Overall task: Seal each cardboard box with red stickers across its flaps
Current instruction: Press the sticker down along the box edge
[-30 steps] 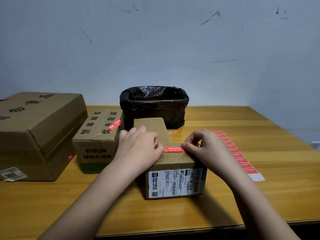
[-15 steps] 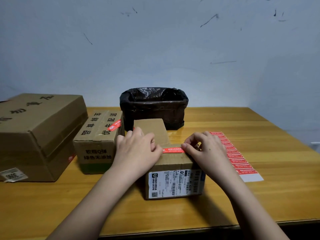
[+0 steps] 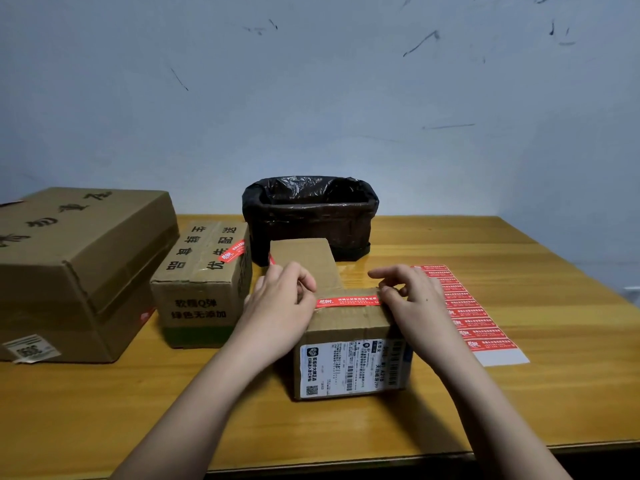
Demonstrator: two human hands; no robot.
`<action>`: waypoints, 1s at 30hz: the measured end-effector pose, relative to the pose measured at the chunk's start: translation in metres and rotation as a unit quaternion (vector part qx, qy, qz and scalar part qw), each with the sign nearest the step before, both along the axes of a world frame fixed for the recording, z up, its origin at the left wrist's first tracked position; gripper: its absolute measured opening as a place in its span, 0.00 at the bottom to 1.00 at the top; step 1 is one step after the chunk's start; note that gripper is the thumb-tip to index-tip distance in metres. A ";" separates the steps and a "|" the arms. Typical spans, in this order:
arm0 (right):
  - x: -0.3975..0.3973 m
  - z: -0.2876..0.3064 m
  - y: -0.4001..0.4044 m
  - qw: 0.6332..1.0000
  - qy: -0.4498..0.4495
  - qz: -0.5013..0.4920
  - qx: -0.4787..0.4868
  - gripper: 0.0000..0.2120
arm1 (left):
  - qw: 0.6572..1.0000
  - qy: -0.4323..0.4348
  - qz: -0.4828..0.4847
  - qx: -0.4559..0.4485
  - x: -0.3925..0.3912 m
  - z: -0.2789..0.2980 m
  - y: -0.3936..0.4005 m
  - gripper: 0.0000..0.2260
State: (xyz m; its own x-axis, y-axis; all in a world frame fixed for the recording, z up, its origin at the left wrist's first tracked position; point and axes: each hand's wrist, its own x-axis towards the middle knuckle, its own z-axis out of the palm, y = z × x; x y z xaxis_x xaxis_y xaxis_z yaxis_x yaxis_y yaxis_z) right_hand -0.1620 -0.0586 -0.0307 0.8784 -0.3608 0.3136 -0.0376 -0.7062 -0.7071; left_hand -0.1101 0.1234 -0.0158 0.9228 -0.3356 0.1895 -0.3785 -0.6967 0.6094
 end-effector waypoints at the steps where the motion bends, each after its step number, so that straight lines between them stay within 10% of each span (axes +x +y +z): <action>1: -0.001 0.000 0.000 1.000 -0.008 -0.008 -0.023 0.10 | 1.000 -0.018 0.004 0.009 -0.001 0.001 0.000 0.05; 10: -0.032 -0.002 0.022 0.942 -0.067 0.089 -0.317 0.23 | 0.959 -0.234 -0.077 0.139 -0.042 -0.006 -0.003 0.25; 30: -0.045 -0.012 0.015 0.932 -0.022 0.029 -0.360 0.25 | 0.953 -0.221 -0.052 0.200 -0.050 -0.016 0.006 0.24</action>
State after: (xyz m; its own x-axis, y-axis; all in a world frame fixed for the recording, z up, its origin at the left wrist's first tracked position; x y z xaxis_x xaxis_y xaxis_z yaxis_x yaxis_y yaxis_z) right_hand -0.2072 -0.0433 -0.0427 0.8701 0.0044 0.4929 0.0326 -0.9983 -0.0487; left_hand -0.1602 0.1296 -0.0319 0.7410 -0.5469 0.3897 -0.6157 -0.7850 0.0691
